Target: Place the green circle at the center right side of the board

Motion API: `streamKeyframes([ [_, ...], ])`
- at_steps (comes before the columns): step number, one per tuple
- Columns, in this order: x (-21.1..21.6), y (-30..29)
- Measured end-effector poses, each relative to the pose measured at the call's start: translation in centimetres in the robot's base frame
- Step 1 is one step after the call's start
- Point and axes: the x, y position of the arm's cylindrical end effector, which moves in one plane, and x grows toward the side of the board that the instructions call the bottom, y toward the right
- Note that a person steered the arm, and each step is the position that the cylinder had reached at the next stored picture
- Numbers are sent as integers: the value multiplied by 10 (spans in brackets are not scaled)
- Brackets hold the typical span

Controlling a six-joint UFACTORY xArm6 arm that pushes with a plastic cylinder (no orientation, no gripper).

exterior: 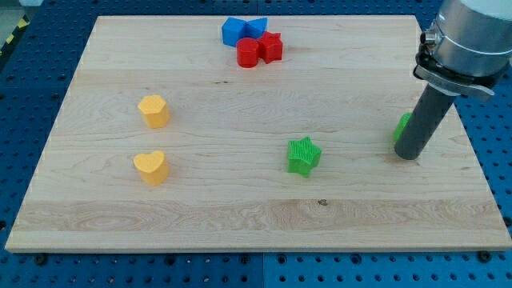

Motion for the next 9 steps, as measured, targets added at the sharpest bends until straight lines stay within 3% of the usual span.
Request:
streamKeyframes([
  [3,-20,6],
  [5,-72,11],
  [7,-72,-17],
  [9,-26,-31],
])
